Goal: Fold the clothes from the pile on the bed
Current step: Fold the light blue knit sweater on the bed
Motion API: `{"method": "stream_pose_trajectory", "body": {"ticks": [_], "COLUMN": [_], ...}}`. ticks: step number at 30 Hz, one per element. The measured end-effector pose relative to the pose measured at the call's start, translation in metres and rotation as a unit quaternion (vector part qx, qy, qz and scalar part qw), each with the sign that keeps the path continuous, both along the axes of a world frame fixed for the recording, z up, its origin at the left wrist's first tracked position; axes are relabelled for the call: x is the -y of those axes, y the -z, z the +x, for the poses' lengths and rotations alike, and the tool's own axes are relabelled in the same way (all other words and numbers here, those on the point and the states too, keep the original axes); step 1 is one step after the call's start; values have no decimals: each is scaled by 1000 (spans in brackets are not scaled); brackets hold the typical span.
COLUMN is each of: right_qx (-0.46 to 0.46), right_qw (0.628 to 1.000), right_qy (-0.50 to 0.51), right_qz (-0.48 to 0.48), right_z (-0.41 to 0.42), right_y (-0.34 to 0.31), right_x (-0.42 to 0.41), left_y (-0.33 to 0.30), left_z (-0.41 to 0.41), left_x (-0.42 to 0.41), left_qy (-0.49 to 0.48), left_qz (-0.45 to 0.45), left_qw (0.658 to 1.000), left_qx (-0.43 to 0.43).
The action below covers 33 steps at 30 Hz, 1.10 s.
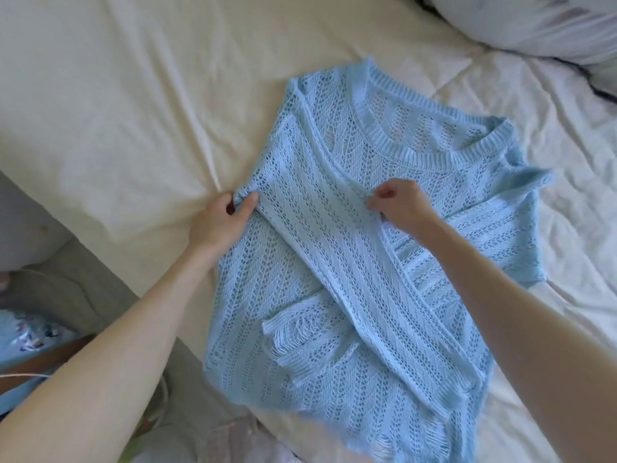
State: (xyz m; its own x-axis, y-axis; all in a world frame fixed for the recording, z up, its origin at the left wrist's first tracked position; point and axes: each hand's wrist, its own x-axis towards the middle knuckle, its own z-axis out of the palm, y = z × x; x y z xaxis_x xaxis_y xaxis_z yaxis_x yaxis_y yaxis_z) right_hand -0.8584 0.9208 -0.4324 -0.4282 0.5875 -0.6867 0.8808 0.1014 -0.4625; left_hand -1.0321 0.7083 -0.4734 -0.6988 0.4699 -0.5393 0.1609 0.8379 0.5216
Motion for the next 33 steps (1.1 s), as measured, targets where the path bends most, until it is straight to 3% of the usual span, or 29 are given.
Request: {"method": "stream_pose_trajectory", "body": {"ticks": [5, 8, 15, 23, 25, 27, 30, 33], "right_qx": [-36, -65, 46, 87, 109, 116, 87, 56], "right_qw": [976, 958, 976, 967, 968, 970, 934, 887], "right_qy": [23, -8, -84, -56, -12, 105, 325, 457], "right_qz": [212, 281, 195, 234, 226, 185, 118, -23], "right_z": [35, 79, 189, 272, 302, 328, 349, 353], "right_y": [-6, -11, 9, 10, 6, 3, -1, -2], "right_x": [49, 113, 223, 251, 259, 264, 257, 237], "left_y": [-16, -23, -19, -12, -18, -24, -32, -41], "left_z": [14, 40, 106, 158, 169, 176, 180, 186], "left_x": [26, 63, 148, 226, 240, 249, 256, 259], "left_qy": [-66, -74, -104, -140, -157, -240, -409, -454], "left_qz": [111, 118, 25, -113, -95, -54, 53, 159], "left_qw": [991, 987, 965, 952, 954, 940, 868, 818], "left_qx": [33, 76, 239, 250, 236, 236, 277, 315]}}
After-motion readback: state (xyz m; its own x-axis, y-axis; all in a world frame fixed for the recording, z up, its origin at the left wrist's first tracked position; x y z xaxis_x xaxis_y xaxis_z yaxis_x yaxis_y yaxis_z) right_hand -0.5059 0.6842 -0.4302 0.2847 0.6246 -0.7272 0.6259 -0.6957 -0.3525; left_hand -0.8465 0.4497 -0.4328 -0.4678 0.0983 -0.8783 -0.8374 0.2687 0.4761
